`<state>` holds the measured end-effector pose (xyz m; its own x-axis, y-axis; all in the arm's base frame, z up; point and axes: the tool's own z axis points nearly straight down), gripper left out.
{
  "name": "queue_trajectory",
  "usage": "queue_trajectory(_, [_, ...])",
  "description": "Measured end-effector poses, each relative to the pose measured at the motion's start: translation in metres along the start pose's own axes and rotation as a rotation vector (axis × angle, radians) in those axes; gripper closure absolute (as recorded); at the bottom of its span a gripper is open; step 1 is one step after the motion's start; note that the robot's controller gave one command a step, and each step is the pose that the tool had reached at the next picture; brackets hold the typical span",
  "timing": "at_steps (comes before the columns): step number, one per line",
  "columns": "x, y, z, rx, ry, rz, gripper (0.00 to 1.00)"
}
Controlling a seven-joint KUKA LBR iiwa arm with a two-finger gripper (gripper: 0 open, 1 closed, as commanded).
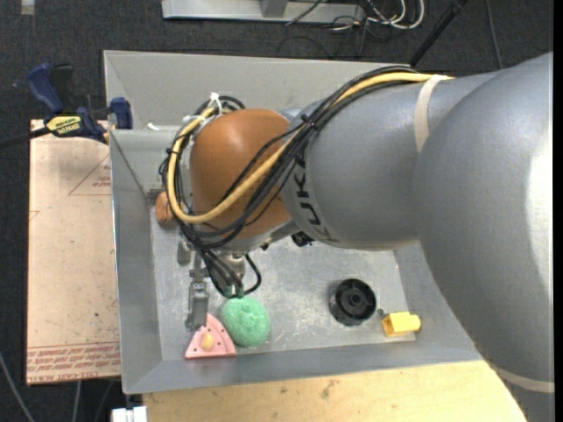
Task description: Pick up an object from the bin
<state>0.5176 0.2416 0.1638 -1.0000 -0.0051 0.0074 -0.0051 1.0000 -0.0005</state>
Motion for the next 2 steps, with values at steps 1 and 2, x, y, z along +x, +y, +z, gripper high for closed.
queue_trajectory(1, [-0.002,-0.001,-0.005,-0.002,-0.007,0.005,0.00])
queue_trajectory(2, [0.025,-0.054,0.038,-0.004,-0.011,-0.015,0.00])
